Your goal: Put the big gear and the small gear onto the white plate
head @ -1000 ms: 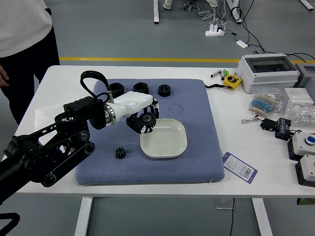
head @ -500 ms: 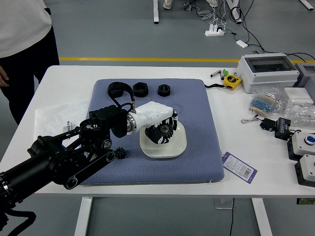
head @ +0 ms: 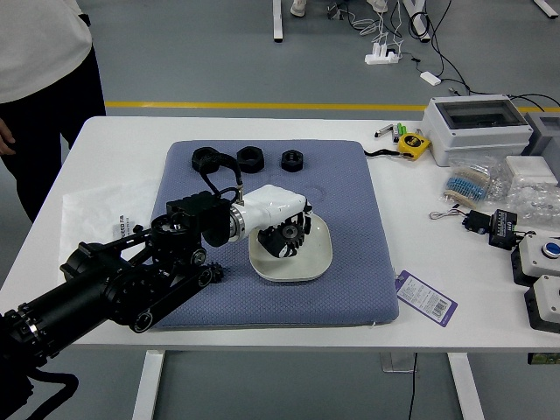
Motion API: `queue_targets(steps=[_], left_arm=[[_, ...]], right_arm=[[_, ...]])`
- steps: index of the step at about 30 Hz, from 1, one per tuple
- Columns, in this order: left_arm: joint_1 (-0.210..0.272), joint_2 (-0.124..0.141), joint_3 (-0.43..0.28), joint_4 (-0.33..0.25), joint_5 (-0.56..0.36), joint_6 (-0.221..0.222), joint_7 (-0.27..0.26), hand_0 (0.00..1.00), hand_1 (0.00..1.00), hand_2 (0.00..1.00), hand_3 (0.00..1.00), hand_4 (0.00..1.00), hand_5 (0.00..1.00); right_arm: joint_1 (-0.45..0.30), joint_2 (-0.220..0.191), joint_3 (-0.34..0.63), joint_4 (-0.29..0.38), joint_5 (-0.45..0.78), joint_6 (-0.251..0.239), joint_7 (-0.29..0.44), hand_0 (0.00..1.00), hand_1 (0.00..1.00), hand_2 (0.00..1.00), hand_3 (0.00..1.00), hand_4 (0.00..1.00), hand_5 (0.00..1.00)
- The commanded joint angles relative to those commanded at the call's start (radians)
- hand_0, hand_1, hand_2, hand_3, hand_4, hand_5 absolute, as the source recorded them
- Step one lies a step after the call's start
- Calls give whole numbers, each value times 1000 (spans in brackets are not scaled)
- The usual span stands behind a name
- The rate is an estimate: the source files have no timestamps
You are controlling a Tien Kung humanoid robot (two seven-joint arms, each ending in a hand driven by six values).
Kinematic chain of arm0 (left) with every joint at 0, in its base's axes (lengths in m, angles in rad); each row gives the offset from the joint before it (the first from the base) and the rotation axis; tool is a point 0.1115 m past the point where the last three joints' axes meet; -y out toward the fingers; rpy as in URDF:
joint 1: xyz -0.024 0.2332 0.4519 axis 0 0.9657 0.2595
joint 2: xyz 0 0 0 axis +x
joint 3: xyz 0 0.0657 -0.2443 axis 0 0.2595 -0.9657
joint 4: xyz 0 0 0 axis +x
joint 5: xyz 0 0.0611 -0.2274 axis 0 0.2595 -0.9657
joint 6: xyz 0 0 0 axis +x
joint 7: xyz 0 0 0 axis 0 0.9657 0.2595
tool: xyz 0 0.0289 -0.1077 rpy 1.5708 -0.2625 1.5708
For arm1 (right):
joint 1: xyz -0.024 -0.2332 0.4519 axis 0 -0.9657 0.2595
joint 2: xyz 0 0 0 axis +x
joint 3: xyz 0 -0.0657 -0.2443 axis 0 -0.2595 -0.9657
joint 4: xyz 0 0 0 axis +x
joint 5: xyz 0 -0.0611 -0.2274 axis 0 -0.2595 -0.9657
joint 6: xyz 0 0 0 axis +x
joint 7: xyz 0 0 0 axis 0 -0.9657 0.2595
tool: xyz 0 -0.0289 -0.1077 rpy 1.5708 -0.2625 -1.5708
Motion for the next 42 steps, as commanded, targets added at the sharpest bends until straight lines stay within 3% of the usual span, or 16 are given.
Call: queue_targets(steps=[2,3,8,9,14,15,20,21,30,37,42], left_arm=[[-1,-6,0,17,5,5,-3,280,365,409,454,543,2],[-2,-7,1,22,6,5,-4,289,385,434,483,661,2],[-5,-10,5,36,10,2,-5,289,385,434,483,661,2],[-6,-12,5,40,12,2,-6,312,432,491,534,859,66],[-10,-14,4,54,15,1,-13,312,432,491,534,859,66],[-10,-14,3,55,14,0,-14,373,482,526,556,998,192],[-11,-11,7,55,0,-18,-14,373,482,526,556,998,192],[-11,-11,8,56,-2,-20,-15,409,530,558,575,998,264],[-12,-7,-2,55,-1,-19,-20,412,539,569,584,998,283],[-6,15,-63,-7,22,-32,-10,414,546,583,594,998,319],[-1,54,-107,-75,34,-64,16,415,547,587,595,998,327]], right_arm=[[0,0,0,0,-1,0,0,651,653,731,583,848,685],[0,0,0,0,-1,-1,0,650,653,731,584,849,685],[1,-1,-1,0,2,0,1,650,653,731,584,849,685],[1,-1,-3,0,5,0,3,651,653,731,583,849,685],[4,-1,-7,0,13,0,6,651,653,731,583,849,685],[4,-2,-7,0,14,0,6,650,653,732,583,849,685],[6,-2,-9,-1,19,0,8,650,653,732,583,849,685],[7,-2,-10,-1,21,-1,9,650,652,732,584,849,684],[10,-2,-10,-2,19,0,9,650,652,732,584,849,684],[8,-2,-9,-2,19,-1,9,650,652,731,583,849,685],[6,-1,-11,-3,24,-1,11,649,652,730,584,849,684]])
